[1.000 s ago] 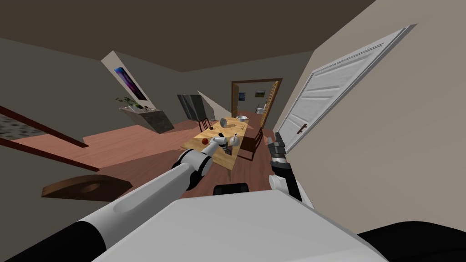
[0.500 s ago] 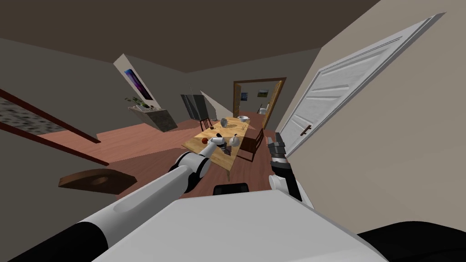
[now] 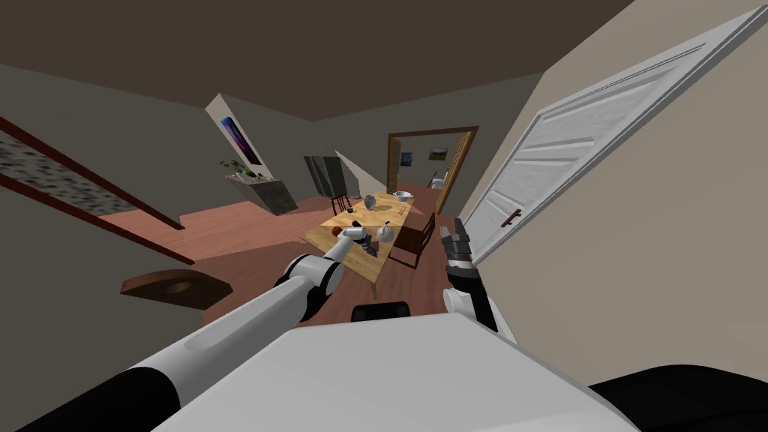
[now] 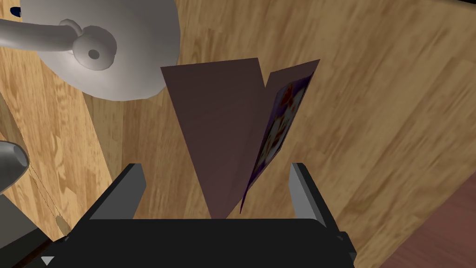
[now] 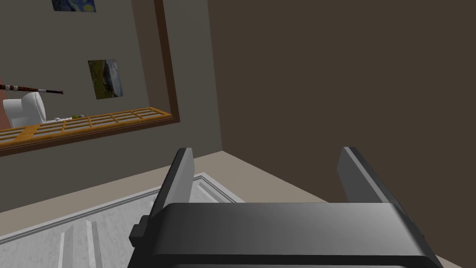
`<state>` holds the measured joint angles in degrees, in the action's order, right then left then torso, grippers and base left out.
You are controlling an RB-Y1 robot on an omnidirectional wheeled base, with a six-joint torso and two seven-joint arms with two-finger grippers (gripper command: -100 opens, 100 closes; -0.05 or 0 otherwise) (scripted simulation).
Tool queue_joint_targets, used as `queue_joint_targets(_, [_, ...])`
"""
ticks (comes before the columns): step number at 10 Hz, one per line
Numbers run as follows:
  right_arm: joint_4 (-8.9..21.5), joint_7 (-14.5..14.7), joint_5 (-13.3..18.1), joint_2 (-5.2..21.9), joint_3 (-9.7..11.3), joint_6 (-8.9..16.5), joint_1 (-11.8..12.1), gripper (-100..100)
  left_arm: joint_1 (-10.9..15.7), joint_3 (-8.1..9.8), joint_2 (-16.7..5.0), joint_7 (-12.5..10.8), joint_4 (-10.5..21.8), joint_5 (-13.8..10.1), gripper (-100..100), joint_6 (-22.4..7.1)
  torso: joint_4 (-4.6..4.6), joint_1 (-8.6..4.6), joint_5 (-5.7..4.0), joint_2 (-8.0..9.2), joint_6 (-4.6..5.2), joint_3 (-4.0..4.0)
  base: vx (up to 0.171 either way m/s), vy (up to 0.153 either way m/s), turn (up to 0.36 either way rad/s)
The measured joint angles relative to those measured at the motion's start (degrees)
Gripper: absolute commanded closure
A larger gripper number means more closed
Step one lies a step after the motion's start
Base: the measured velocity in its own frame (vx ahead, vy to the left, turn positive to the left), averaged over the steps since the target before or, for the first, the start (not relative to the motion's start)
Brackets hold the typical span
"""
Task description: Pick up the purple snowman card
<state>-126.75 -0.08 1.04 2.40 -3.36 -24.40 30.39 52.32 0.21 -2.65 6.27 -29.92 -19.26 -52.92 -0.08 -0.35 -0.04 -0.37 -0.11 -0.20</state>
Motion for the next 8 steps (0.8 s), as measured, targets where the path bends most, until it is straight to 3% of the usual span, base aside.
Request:
queue_joint_targets(1, [0.0,0.0,0.0,0.01,0.0,0.0,0.0,0,-0.05,0.06,-0.03,0.32,-0.05,-0.03,100,-0.01,0.0,0.13,0.02,0.01,0.02,0.01,0.0,-0.008,-0.002])
queue_joint_targets(5, [0.0,0.0,0.0,0.01,-0.01,0.0,0.0,0,-0.05,0.06,-0.02,0.27,-0.04,-0.04,100,-0.04,0.0,0.31,0.07,0.01,0.01,0.01,0.0,0.0,0.0])
queue_joint_targets(6, [0.0,0.0,0.0,0.01,-0.01,0.0,0.0,0,-0.04,0.06,-0.02,0.28,-0.04,-0.04,0,-0.04,0.0,0.32,0.07,0.01,0.01,0.0,0.0,0.0,0.0])
queue_joint_targets(7, [0.0,0.0,0.0,0.01,-0.01,0.0,0.0,0,-0.04,0.06,-0.02,0.28,-0.04,-0.04,100,-0.04,0.0,0.32,0.07,0.01,0.01,0.0,-0.002,0.093,-0.147])
queue_joint_targets(8, [0.0,0.0,0.0,0.02,-0.01,0.0,-0.01,0,0.36,-0.49,0.3,-1.01,0.27,0.32,100,0.04,0.02,0.58,0.12,0.02,0.08,0.02,-0.006,0.172,-0.193])
